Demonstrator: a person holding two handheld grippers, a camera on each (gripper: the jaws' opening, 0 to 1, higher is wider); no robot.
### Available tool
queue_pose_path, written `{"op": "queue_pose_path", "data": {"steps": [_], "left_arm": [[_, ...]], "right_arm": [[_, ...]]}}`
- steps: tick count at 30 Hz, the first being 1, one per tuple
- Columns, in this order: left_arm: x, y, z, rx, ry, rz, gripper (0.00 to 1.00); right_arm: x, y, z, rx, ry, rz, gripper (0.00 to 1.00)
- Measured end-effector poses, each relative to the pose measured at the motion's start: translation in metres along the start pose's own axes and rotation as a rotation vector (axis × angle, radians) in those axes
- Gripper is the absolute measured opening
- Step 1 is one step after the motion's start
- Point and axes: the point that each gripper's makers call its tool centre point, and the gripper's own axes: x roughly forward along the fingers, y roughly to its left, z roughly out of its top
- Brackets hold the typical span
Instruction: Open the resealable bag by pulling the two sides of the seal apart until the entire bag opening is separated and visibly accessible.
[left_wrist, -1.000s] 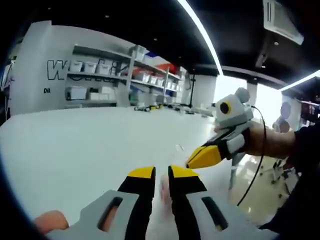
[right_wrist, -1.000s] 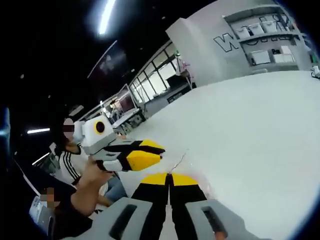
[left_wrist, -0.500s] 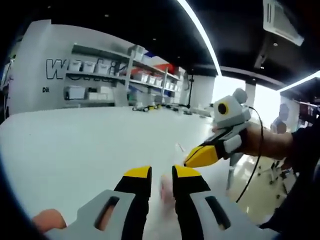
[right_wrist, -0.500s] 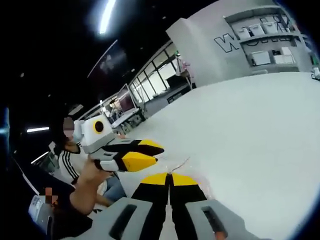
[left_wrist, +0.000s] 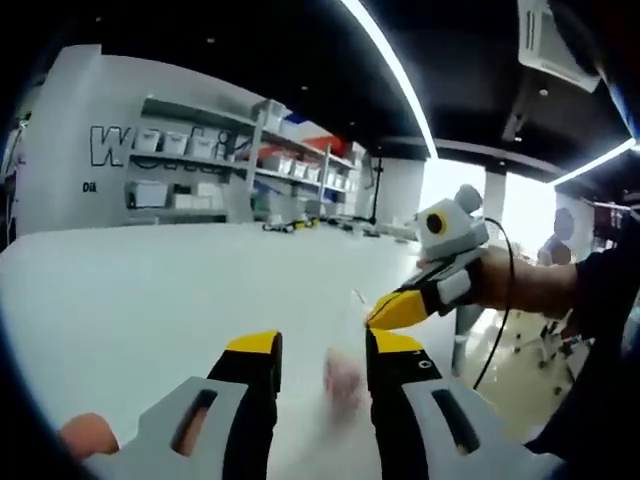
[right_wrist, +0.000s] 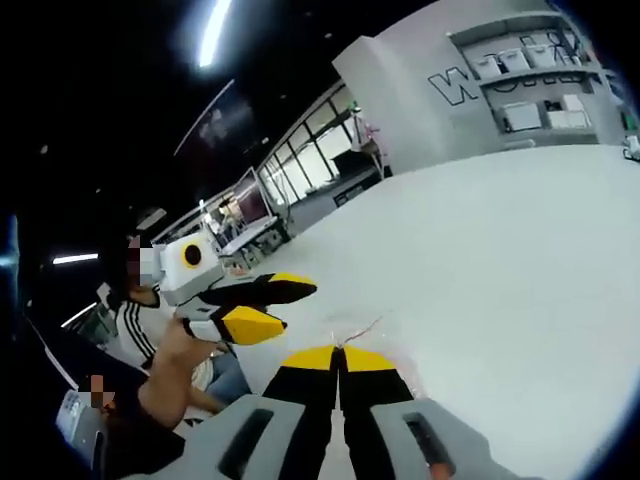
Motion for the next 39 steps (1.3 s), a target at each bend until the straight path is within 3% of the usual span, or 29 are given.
{"op": "queue_pose_path", "data": {"steps": [7, 13, 26, 39], "left_arm": [[-0.012, 0.002, -0.015, 0.022, -0.002, -0.004, 0.49], [-0.016, 0.002, -0.023, 0.024, 0.010, -0.003, 0.51], [-0.022, -0.009, -0.033, 0.052, 0.022, -0.018, 0.62], [-0.033, -0.008, -0.039, 0.059, 0.029, -0.016, 0.72]], "right_arm": [[0.000, 0.000, 0.000, -0.001, 0.000, 0.000, 0.00], [0.000, 0.001, -0.001, -0.001, -0.001, 0.000, 0.00], [-0.001, 0.000, 0.000, 0.003, -0.003, 0.004, 0.00], [0.000, 0.003, -0.001, 0.000, -0.001, 0.005, 0.00]]}}
